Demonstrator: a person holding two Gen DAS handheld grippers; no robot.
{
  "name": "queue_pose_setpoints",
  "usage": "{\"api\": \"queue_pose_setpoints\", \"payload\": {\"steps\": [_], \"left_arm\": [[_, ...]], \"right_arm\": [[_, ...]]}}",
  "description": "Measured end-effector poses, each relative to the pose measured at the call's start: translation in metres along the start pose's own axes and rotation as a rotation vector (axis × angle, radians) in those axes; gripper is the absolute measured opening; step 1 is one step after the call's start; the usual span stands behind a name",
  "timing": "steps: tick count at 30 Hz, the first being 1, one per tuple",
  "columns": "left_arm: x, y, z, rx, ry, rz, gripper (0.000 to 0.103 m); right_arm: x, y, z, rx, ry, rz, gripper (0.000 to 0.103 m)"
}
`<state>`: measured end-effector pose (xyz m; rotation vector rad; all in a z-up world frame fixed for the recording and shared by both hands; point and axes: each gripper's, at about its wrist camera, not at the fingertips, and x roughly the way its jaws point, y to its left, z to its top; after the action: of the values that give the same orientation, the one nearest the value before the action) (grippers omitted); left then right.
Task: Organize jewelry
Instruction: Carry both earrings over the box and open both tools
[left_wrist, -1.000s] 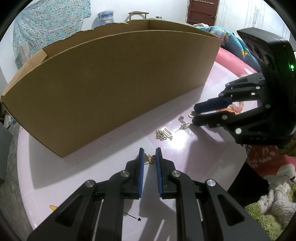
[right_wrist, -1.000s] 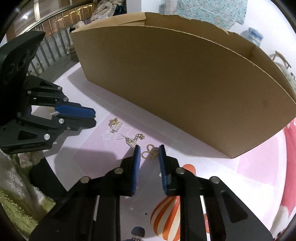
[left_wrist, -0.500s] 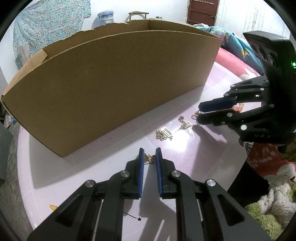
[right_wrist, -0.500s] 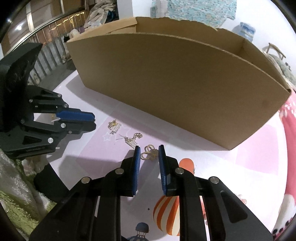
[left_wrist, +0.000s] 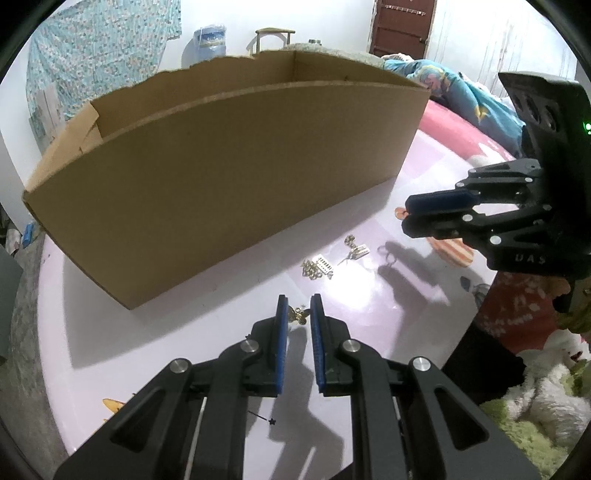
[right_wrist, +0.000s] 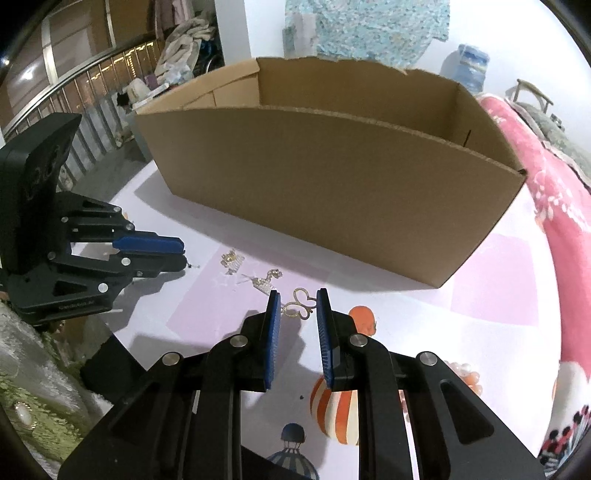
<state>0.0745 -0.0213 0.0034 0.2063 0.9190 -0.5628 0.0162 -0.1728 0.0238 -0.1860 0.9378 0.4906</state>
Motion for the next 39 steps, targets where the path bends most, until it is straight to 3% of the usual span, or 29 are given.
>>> {"api": "queue_pose_setpoints", "payload": {"steps": [7,12,18,22,26,32,35,39], "left_arm": [[-0.039,-0.003,0.014,0.012,-0.079,-0.013,0.012],[-0.077,0.003,0.043,0.004,-0.183,-0.069,0.012],[-0.086,0.02,0.087,0.017,-0.255,-0.05,0.012],[-0.052,0.033,0.118,0.012,-0.205,-0.008,0.011],[-0.009,0.049,0.141,-0.04,-0.096,-0.021,0.012],[0.028,0.068,0.154,-0.145,0.017,-0.025,0.012],[0.038,0.074,0.155,-0.194,0.057,-0.035,0.012],[0.041,0.083,0.155,-0.257,0.072,-0.067,0.012]], "right_arm": [[-0.033,0.002,0.014,0.011,-0.077,0.005,0.017],[-0.062,0.008,0.044,-0.014,-0.179,0.032,0.017],[-0.071,-0.01,0.091,-0.031,-0.246,0.051,0.017],[-0.047,-0.027,0.126,-0.03,-0.183,0.067,0.018],[-0.006,-0.039,0.152,-0.037,-0.046,0.091,0.018],[0.048,-0.044,0.163,-0.077,0.138,0.07,0.018],[0.061,-0.049,0.163,-0.069,0.186,0.065,0.018],[0.062,-0.052,0.164,-0.067,0.185,0.051,0.023]]}}
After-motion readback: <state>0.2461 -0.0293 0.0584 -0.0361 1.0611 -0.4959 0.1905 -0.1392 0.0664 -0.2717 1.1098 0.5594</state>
